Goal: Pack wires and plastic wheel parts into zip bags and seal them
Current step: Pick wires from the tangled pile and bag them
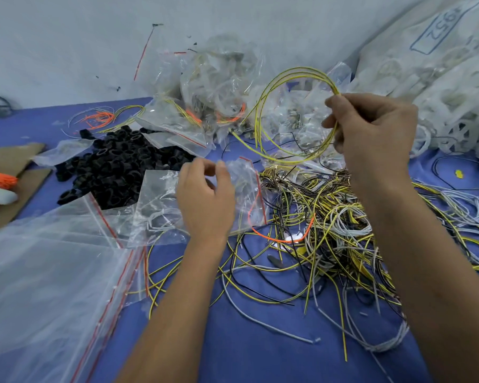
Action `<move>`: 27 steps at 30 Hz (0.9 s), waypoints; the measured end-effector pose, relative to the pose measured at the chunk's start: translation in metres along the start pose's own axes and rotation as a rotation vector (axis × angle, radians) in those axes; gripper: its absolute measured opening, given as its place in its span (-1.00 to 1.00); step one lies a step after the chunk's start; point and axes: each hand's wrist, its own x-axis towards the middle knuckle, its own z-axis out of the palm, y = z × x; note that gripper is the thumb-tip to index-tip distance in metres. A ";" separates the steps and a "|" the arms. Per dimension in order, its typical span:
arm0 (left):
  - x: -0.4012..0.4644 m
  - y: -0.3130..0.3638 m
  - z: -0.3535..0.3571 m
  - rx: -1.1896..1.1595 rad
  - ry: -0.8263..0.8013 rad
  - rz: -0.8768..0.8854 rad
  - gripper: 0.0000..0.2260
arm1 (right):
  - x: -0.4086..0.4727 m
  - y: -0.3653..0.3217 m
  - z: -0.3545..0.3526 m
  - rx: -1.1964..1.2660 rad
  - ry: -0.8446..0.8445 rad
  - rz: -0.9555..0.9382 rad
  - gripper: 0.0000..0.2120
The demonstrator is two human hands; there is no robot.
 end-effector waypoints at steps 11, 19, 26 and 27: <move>-0.018 0.006 0.018 0.150 -0.177 -0.019 -0.70 | -0.003 0.024 -0.005 0.187 -0.125 0.396 -0.84; 0.001 0.010 0.001 -0.483 0.104 -0.254 -0.90 | -0.005 0.041 -0.007 0.268 -0.463 0.608 -0.72; 0.012 0.014 -0.009 -0.627 -0.504 -0.307 -0.67 | -0.003 0.031 -0.007 0.003 -0.774 0.495 -0.84; 0.008 0.016 -0.007 -0.553 -0.541 -0.223 -0.71 | -0.004 0.030 -0.004 0.010 -0.752 0.488 -0.84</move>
